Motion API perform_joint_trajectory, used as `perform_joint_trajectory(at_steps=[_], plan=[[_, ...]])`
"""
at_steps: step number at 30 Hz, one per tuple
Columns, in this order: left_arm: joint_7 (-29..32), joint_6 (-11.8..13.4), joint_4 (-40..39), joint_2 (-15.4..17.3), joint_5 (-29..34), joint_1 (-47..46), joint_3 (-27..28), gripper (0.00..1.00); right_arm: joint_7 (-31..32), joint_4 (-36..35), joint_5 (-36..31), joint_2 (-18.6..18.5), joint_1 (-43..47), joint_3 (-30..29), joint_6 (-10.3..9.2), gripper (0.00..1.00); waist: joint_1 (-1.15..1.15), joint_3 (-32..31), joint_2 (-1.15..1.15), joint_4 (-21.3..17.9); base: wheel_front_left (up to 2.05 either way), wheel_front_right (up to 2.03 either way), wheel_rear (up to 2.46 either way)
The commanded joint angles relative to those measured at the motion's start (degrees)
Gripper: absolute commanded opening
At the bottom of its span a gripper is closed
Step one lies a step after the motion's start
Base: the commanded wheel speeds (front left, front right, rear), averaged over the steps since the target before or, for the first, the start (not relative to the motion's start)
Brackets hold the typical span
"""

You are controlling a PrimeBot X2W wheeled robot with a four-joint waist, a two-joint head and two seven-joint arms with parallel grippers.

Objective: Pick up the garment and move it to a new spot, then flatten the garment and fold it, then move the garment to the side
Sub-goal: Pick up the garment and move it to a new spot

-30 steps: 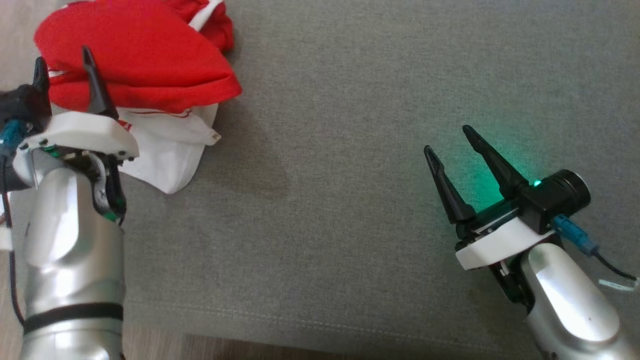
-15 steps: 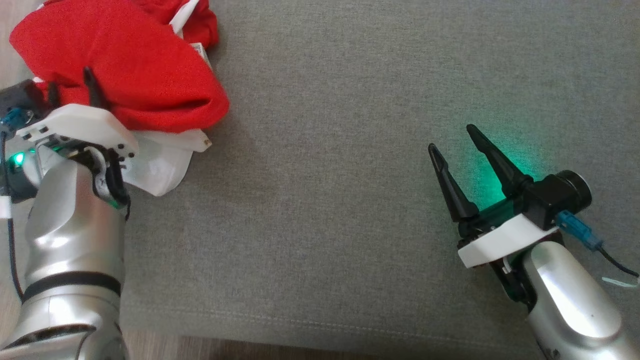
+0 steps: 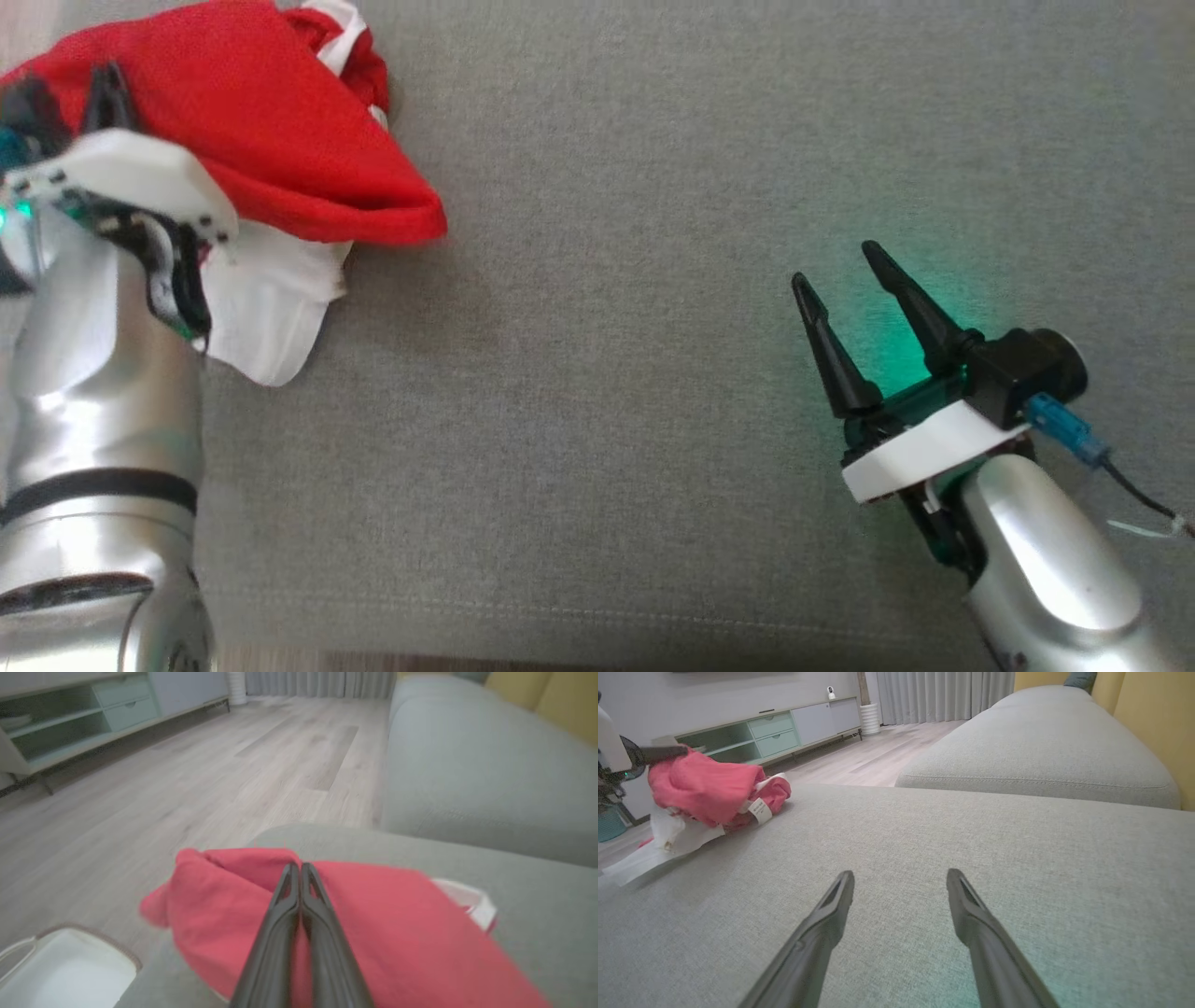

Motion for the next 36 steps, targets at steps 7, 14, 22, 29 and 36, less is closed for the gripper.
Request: perform_joint_trajectory(at_steps=[7,14,22,29,36], plan=[[-0.76,-1.91,-13.25,1.93,2.52,-2.08,-2.68,0.0,-0.62,0.92,1.13,3.59,1.31,0.79,0.43,1.0,0.0,-5.25,0.0,-4.55,0.0,0.0,0.0],[-0.77,-4.06,-19.32,-1.49,3.06,-0.95,-6.68,0.0,-0.62,1.83,1.57,6.11,1.4,0.73,0.43,1.0,0.0,-7.63,0.0,-12.19,0.0,0.0,0.0],[-0.77,-5.78,-20.6,-5.02,1.52,1.05,-14.01,0.0,-0.62,2.09,1.87,7.91,1.68,1.47,0.43,1.0,0.0,-8.11,0.0,-22.26,0.0,0.0,0.0],[-0.77,-4.11,-23.02,-5.28,-9.2,2.11,-27.64,0.0,-0.62,1.78,2.56,9.06,0.67,2.81,0.43,1.0,0.0,-7.25,0.0,-30.46,0.0,0.0,0.0],[-0.77,1.03,-22.65,-5.29,-17.2,2.76,-38.75,0.22,-0.62,1.79,3.07,9.59,0.79,2.25,0.43,1.0,0.0,-6.62,0.0,-33.54,0.0,0.0,0.0]])
